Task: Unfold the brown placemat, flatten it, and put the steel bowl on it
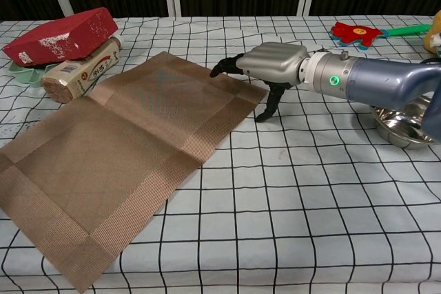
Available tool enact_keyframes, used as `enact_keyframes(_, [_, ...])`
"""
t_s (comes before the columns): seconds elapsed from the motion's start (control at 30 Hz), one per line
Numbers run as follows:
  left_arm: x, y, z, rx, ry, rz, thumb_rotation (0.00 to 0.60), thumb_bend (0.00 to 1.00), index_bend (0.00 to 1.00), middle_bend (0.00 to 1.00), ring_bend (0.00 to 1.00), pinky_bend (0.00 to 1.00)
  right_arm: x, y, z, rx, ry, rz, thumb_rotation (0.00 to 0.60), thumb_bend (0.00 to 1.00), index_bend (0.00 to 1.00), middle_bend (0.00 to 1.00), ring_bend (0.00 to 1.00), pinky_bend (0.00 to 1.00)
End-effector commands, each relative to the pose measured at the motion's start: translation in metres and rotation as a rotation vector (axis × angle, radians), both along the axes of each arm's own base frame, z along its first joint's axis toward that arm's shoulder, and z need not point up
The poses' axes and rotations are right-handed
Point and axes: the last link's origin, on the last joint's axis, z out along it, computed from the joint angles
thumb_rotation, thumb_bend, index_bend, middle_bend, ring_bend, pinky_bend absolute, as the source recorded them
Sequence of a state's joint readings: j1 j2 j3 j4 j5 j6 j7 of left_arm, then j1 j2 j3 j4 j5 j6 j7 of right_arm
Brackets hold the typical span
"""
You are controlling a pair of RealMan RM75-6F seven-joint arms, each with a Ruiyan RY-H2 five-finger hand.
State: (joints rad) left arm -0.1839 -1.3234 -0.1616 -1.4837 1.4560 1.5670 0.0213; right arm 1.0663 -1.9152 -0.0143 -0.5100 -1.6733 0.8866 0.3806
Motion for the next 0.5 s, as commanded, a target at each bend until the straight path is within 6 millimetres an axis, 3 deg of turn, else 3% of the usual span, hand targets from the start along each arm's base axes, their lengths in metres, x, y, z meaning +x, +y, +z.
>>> enact_keyframes(0.03, [0.0,0.0001,0.0001,-0.001,-0.002,0.001,0.6,0.0,0.07,0.04,0.02,0.03,0.0003,-0.0009,-0.0016,-0.001,-0.004,-0.009,0.6,0.0,0.12,0.07,0.12,0.21])
enact_keyframes(0.5, [0.0002,0.0009,0.0006,-0.008,-0.013,0.004,0.6,0.0,0.07,0.03,0.02,0.03,-0.0001,-0.0029,-0.0024,-0.012,-0.068,-0.043,0.6,0.0,0.12,0.07,0.12,0.21])
